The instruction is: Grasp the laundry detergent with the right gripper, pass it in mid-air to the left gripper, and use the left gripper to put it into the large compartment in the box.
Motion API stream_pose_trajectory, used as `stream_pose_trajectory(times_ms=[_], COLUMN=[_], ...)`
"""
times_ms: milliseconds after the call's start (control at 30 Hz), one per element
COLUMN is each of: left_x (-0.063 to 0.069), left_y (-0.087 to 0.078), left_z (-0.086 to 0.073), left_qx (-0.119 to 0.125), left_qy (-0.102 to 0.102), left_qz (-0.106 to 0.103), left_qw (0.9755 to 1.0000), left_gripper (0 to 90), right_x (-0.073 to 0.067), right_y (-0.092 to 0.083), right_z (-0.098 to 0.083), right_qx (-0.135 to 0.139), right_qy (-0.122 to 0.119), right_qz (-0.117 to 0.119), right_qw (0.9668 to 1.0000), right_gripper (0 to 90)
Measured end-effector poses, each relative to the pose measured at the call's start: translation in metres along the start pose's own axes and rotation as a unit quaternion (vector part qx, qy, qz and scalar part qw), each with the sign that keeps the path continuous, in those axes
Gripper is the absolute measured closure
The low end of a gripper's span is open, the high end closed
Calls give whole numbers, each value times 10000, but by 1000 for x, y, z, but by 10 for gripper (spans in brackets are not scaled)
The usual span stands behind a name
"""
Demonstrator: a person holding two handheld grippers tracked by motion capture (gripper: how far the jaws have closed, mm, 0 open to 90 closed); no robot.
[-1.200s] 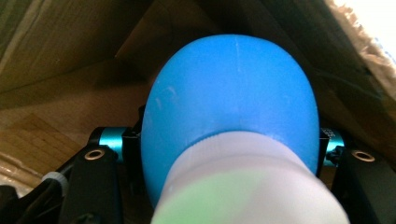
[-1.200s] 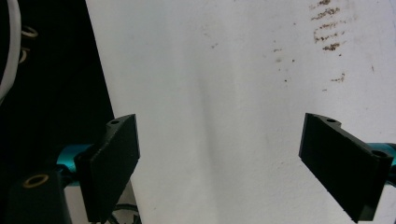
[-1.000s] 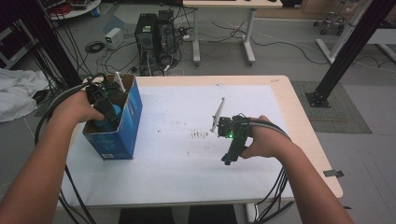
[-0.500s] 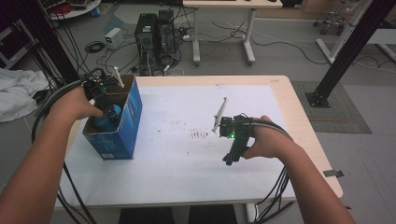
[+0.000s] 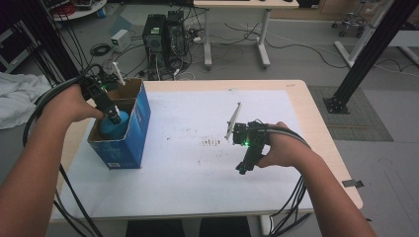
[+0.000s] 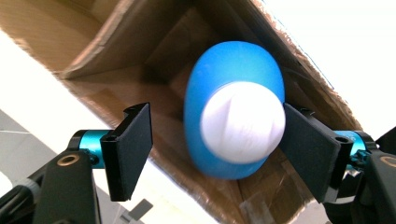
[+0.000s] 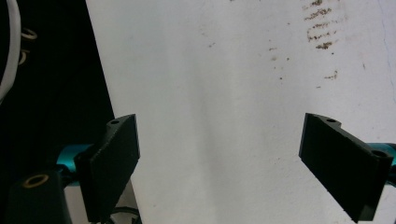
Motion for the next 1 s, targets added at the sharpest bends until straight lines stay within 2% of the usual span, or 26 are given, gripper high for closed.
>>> stream_pose_trajectory(times_ms=[167, 567, 600, 633, 967, 1000], left_x=[2, 12, 13, 14, 30, 35], left_y=[-12, -34, -36, -37, -50, -53], left_z=[1, 4, 5, 6, 18, 22], left_qx=[119, 187, 198, 191, 191, 164], left_qy=[17, 103, 118, 168, 558, 704], left_qz=[-12, -24, -20, -39, -38, -26], left_qw=[9999, 9998, 9997, 9997, 9983, 9974], left_gripper=[234, 210, 209, 208, 169, 164], right_x=[-1, 0, -1, 1, 2, 3], right_y=[-2, -6, -7, -7, -12, -14], right_z=[0, -1, -1, -1, -2, -2], right_qx=[-11, 13, -9, 33, -9, -18], right_qy=[10, -11, 43, -24, 6, 55], right_qz=[-14, -61, -63, -58, -94, -98], right_qw=[10000, 10000, 10000, 10000, 10000, 9999], right_gripper=[115, 115, 115, 115, 115, 115])
Point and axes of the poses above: each handheld gripper's, and its own axes: y roughly forward along the jaws, z roughly out of its top, x roughly to its right, the point moved 5 cm from there along y, roughly forward along the jaws, and after that the axes turned 10 degrees about y, right-handed, at the moved point
